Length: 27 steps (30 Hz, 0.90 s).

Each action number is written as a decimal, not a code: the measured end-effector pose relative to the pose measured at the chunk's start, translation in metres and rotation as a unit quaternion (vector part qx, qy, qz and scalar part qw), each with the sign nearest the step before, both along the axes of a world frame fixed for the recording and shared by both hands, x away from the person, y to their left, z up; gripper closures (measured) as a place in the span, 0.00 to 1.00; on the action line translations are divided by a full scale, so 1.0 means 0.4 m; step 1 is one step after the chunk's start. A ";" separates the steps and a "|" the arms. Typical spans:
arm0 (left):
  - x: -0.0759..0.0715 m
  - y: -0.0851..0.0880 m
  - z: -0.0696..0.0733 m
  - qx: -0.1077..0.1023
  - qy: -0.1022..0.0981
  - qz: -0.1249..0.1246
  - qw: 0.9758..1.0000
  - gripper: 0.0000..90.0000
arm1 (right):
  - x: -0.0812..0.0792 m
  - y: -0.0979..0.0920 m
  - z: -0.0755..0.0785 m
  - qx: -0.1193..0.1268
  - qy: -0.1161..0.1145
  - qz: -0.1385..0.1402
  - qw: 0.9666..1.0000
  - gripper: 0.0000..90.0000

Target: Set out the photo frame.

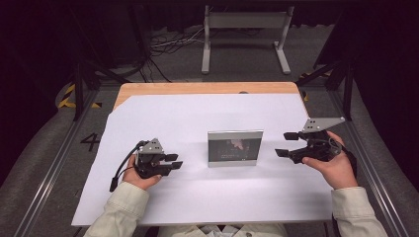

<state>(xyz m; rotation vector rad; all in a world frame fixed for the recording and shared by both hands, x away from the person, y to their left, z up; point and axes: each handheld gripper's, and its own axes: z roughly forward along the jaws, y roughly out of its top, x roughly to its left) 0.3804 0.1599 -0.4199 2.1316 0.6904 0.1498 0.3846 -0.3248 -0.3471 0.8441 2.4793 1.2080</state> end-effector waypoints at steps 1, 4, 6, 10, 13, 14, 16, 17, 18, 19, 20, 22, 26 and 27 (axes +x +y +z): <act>0.000 0.000 0.000 0.000 0.000 0.000 1.000 0.70 | 0.000 0.000 0.000 0.000 0.000 0.000 1.000 0.31; 0.001 0.001 -0.001 -0.001 0.000 0.000 1.000 0.70 | -0.004 0.003 -0.024 0.002 0.005 -0.003 1.000 0.31; 0.001 0.000 -0.003 -0.001 0.001 0.003 1.000 0.70 | -0.004 0.004 -0.040 -0.001 0.012 -0.004 1.000 0.31; 0.001 -0.001 -0.004 0.000 0.003 0.004 1.000 0.70 | -0.003 0.011 -0.067 -0.005 0.018 -0.003 1.000 0.31; 0.002 0.000 -0.004 -0.002 0.002 0.005 1.000 0.70 | -0.005 0.017 -0.084 -0.007 0.021 -0.006 1.000 0.31; 0.002 0.001 -0.004 -0.002 0.003 0.004 1.000 0.70 | -0.006 0.018 -0.091 -0.008 0.021 -0.007 1.000 0.31; 0.002 0.002 -0.004 -0.001 0.004 0.005 1.000 0.70 | -0.007 0.018 -0.102 -0.011 0.023 -0.010 1.000 0.31; 0.002 0.002 -0.004 -0.001 0.004 0.006 1.000 0.70 | -0.007 0.018 -0.107 -0.012 0.024 -0.011 1.000 0.31; 0.002 0.002 -0.004 -0.002 0.004 0.006 1.000 0.70 | -0.008 0.017 -0.110 -0.012 0.024 -0.012 1.000 0.31; 0.002 0.003 -0.004 -0.001 0.003 0.005 1.000 0.70 | -0.009 0.016 -0.114 -0.010 0.026 -0.015 1.000 0.31; 0.003 0.003 -0.004 -0.002 0.004 0.006 1.000 0.70 | -0.009 0.014 -0.118 -0.010 0.026 -0.017 0.999 0.31; 0.003 0.003 -0.005 -0.002 0.005 0.006 1.000 0.70 | -0.009 0.009 -0.122 -0.008 0.026 -0.022 0.999 0.31; 0.003 0.003 -0.005 -0.001 0.004 0.009 1.000 0.70 | -0.009 0.005 -0.129 -0.006 0.030 -0.027 0.999 0.31; 0.003 0.003 -0.004 -0.003 0.003 0.009 1.000 0.70 | -0.009 0.006 -0.131 -0.007 0.030 -0.028 0.999 0.31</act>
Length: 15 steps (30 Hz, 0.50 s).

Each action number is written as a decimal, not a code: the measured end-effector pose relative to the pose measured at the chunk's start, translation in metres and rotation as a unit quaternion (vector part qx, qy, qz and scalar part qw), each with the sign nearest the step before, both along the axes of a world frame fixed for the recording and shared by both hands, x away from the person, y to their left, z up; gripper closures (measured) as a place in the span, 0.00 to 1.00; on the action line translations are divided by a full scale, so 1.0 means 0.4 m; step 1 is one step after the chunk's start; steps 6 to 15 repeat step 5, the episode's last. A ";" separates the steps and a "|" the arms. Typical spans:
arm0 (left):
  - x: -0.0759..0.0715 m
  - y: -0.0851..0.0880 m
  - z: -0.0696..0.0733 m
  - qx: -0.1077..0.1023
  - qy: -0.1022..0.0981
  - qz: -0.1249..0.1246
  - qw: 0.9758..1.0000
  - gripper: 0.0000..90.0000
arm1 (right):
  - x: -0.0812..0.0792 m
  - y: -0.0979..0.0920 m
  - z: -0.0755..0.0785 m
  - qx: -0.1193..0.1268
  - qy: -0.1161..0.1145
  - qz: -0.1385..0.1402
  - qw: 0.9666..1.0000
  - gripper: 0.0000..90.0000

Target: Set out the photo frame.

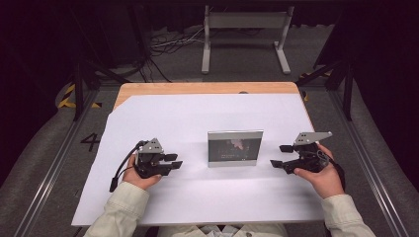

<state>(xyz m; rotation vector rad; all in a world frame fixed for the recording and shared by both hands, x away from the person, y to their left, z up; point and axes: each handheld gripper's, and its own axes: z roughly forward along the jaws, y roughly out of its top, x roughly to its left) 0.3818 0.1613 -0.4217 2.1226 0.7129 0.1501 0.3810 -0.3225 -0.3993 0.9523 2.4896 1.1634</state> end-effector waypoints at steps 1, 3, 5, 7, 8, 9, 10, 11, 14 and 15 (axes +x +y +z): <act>0.000 0.001 0.001 -0.002 0.003 0.001 1.000 0.70 | 0.000 0.000 -0.001 0.000 0.000 0.000 1.000 0.31; 0.001 0.001 0.001 -0.001 0.003 0.002 1.000 0.69 | 0.000 0.002 -0.001 0.001 -0.003 0.002 1.000 0.31; 0.001 0.000 0.001 -0.001 0.004 0.004 1.000 0.68 | -0.001 0.003 0.000 0.003 -0.006 0.002 1.000 0.31; 0.001 0.000 0.001 -0.001 0.004 0.004 1.000 0.68 | -0.001 0.003 0.000 0.003 -0.006 0.002 1.000 0.31; 0.001 0.000 0.001 -0.001 0.004 0.004 1.000 0.68 | -0.001 0.003 0.000 0.003 -0.006 0.002 1.000 0.31; 0.001 0.000 0.001 -0.001 0.004 0.004 1.000 0.68 | -0.001 0.003 0.000 0.003 -0.006 0.002 1.000 0.31; 0.001 0.000 0.001 -0.001 0.004 0.004 1.000 0.68 | -0.001 0.003 0.000 0.003 -0.006 0.002 1.000 0.31; 0.001 0.000 0.001 -0.001 0.004 0.004 1.000 0.68 | -0.001 0.003 0.000 0.003 -0.006 0.002 1.000 0.31; 0.001 0.000 0.001 -0.001 0.004 0.004 1.000 0.68 | -0.001 0.003 0.000 0.003 -0.006 0.002 1.000 0.31; 0.001 0.000 0.001 -0.001 0.004 0.004 1.000 0.68 | -0.001 0.003 0.000 0.003 -0.006 0.002 1.000 0.31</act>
